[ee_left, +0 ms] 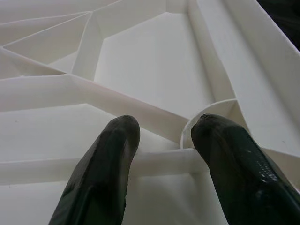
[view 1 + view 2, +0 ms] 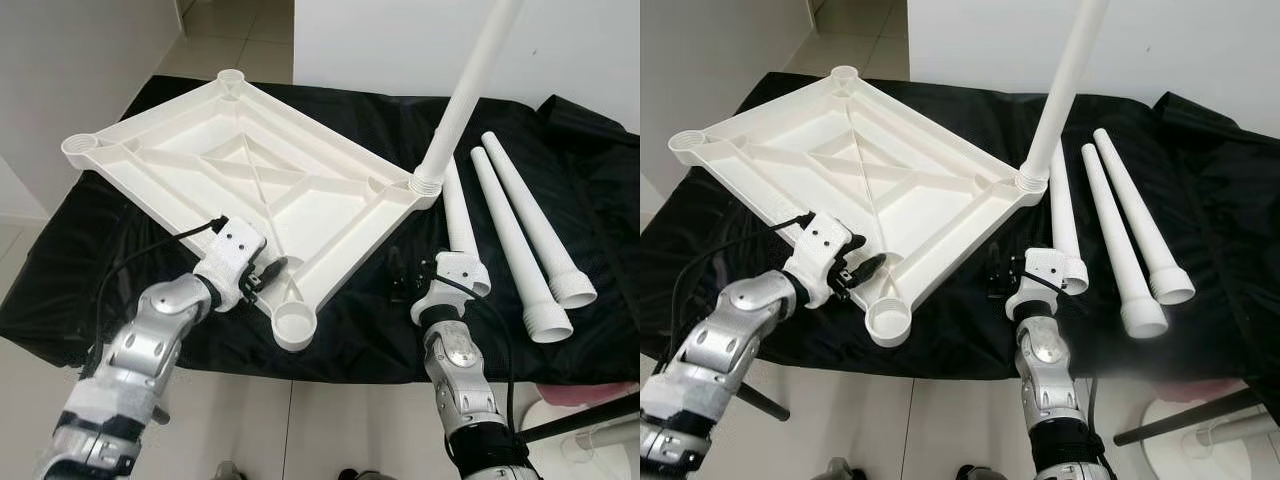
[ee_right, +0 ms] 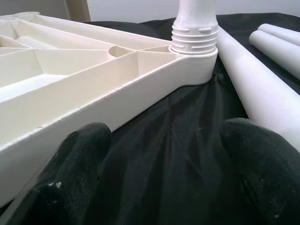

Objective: Building children table

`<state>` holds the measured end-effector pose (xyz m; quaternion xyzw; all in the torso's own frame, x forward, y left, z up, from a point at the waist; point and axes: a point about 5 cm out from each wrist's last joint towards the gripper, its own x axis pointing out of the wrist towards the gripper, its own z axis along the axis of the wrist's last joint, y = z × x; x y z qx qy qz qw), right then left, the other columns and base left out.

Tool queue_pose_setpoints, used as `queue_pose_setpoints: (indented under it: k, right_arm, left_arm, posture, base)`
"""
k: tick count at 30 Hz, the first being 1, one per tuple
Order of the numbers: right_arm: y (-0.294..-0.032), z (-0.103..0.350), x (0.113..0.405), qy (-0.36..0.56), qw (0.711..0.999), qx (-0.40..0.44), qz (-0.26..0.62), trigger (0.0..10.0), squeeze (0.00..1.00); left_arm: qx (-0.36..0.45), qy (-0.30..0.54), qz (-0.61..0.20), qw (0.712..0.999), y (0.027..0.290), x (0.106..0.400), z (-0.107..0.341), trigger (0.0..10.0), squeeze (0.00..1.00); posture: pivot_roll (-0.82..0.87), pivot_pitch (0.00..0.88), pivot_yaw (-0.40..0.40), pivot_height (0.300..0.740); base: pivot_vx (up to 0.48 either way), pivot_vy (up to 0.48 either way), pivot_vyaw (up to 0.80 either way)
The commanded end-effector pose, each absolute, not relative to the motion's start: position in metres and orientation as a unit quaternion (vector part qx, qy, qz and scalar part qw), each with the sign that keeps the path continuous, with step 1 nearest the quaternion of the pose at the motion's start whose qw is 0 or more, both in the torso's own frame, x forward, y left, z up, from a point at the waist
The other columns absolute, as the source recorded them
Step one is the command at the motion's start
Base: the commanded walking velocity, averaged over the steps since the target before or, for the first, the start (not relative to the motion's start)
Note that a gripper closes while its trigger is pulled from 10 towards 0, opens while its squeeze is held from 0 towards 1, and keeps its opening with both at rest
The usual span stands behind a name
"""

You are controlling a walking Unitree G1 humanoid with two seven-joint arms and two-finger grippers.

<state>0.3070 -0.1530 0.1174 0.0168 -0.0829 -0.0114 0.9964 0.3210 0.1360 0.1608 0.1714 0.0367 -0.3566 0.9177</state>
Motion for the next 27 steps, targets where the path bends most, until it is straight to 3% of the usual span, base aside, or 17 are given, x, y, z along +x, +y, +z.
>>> queue_pose_setpoints:
  k: [1, 6, 7, 8, 9, 11, 15, 18, 23, 24, 27]
  right_arm:
    - [-0.154, 0.109, 0.303, -0.065, 0.998, 0.018, -0.012, 10.0, 0.00]
    - [-0.153, 0.108, 0.303, -0.061, 0.998, 0.017, -0.006, 10.0, 0.00]
    - [-0.153, 0.108, 0.303, -0.061, 0.998, 0.015, -0.003, 10.0, 0.00]
    - [-0.153, 0.108, 0.303, -0.061, 0.998, 0.015, -0.003, 10.0, 0.00]
    - [-0.154, 0.108, 0.303, -0.061, 0.998, 0.014, -0.002, 10.0, 0.00]
    - [-0.154, 0.106, 0.301, -0.059, 0.998, 0.009, 0.009, 10.0, 0.00]
    - [-0.155, 0.105, 0.300, -0.057, 0.998, 0.005, 0.012, 10.0, 0.00]
    - [-0.160, 0.105, 0.299, -0.055, 0.998, -0.002, 0.015, 10.0, 0.00]
    - [-0.161, 0.105, 0.299, -0.054, 0.998, -0.003, 0.015, 10.0, 0.00]
    - [-0.161, 0.105, 0.300, -0.055, 0.998, -0.002, 0.015, 10.0, 0.00]
    - [-0.160, 0.107, 0.301, -0.057, 0.998, -0.002, 0.014, 10.0, 0.00]
  left_arm:
    - [0.174, 0.043, -0.347, 0.920, 0.150, 0.325, 0.162, 10.0, 0.00]
    - [0.180, 0.043, -0.362, 0.914, 0.169, 0.332, 0.174, 10.0, 0.00]
    - [0.171, 0.051, -0.378, 0.909, 0.173, 0.332, 0.174, 10.0, 0.16]
    - [0.171, 0.051, -0.378, 0.909, 0.173, 0.332, 0.174, 10.0, 0.16]
    - [0.163, 0.057, -0.389, 0.905, 0.176, 0.332, 0.175, 10.0, 1.00]
    - [0.168, 0.070, -0.433, 0.883, 0.180, 0.329, 0.173, 10.0, 1.00]
    - [0.170, 0.076, -0.449, 0.874, 0.180, 0.329, 0.172, 10.0, 1.00]
    - [0.212, 0.106, -0.492, 0.837, 0.179, 0.330, 0.161, 10.0, 1.00]
    - [0.246, 0.118, -0.491, 0.827, 0.179, 0.333, 0.153, 10.0, 1.00]
    - [0.258, 0.127, -0.481, 0.828, 0.180, 0.338, 0.149, 10.0, 0.00]
    - [0.274, 0.128, -0.480, 0.824, 0.179, 0.344, 0.149, 10.0, 0.00]
  posture:
    - [0.04, 0.130, -0.021, 0.740]
    - [0.04, 0.123, -0.027, 0.740]
    - [0.04, 0.118, -0.032, 0.740]
    - [0.04, 0.118, -0.032, 0.740]
    - [0.04, 0.118, -0.032, 0.740]
    - [0.04, 0.112, -0.039, 0.740]
    - [0.04, 0.110, -0.041, 0.740]
    - [0.04, 0.115, -0.045, 0.740]
    - [0.04, 0.119, -0.044, 0.740]
    - [0.03, 0.122, -0.039, 0.740]
    - [0.03, 0.123, -0.039, 0.740]
  base:
    - [0.000, 0.000, 0.00]
    - [0.000, 0.000, 0.00]
    - [0.000, 0.000, 0.00]
    - [0.000, 0.000, 0.00]
    - [0.000, 0.000, 0.00]
    - [0.000, 0.000, 0.00]
    - [0.000, 0.000, 0.00]
    - [0.000, 0.000, 0.00]
    - [0.000, 0.000, 0.00]
    - [0.000, 0.000, 0.00]
    - [0.000, 0.000, 0.00]
